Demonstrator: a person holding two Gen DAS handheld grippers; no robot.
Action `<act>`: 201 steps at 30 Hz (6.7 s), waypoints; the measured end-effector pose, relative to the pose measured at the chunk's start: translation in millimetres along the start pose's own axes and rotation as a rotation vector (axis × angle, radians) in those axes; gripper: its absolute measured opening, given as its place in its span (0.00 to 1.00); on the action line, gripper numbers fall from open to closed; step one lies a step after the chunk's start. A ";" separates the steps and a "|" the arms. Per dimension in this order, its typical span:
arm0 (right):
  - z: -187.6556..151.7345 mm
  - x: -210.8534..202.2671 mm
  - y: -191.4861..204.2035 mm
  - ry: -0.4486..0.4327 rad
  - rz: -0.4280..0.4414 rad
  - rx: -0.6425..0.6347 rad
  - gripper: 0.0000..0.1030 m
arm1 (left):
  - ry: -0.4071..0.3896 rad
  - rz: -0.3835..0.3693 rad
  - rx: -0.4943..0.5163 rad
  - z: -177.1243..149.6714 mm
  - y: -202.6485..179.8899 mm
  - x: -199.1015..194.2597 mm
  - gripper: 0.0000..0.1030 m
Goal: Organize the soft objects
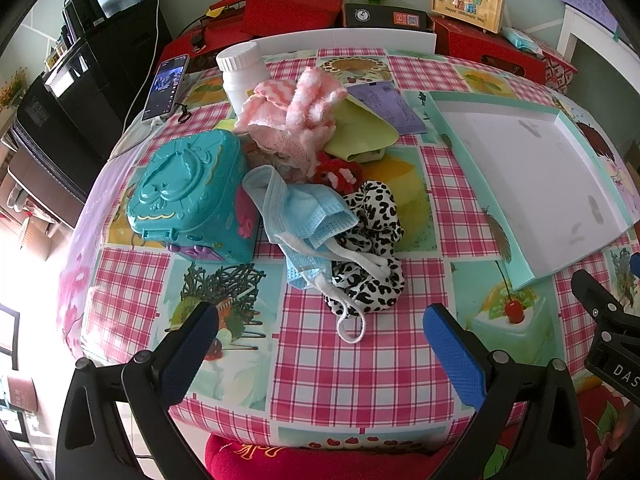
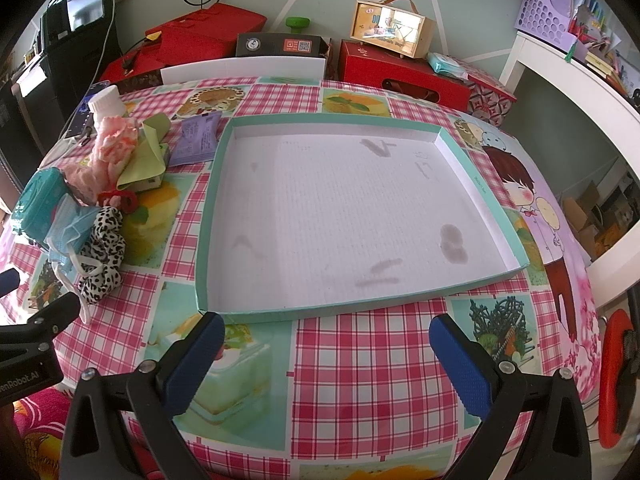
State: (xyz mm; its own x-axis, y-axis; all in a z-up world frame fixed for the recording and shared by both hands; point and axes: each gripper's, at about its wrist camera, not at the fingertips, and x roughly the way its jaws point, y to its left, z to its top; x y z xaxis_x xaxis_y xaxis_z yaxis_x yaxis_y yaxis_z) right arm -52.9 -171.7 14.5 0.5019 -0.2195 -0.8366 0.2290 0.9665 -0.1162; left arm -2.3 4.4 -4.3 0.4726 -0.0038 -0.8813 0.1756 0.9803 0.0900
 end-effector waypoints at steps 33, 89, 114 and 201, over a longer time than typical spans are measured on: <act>6.9 -19.1 -3.8 -0.076 0.158 0.016 1.00 | -0.076 -0.183 -0.159 -4.3 38.0 -17.9 0.99; 55.5 57.4 140.3 0.035 0.636 -0.238 0.23 | 0.074 -0.330 -0.408 24.3 92.1 27.3 0.89; 47.7 61.0 128.6 0.065 0.632 -0.196 0.20 | 0.169 -0.352 -0.520 37.0 72.3 70.6 0.36; 152.9 48.4 -124.4 -0.154 0.024 0.459 0.18 | -0.052 -0.509 -0.077 167.7 -105.8 34.2 0.12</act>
State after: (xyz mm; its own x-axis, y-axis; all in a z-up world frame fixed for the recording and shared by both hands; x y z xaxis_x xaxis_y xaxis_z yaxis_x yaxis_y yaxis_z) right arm 70.4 -322.9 70.3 0.6209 -0.2485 -0.7435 0.5430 0.8204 0.1793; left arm 140.1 -132.5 33.9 0.3865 -0.4921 -0.7800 0.3315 0.8634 -0.3804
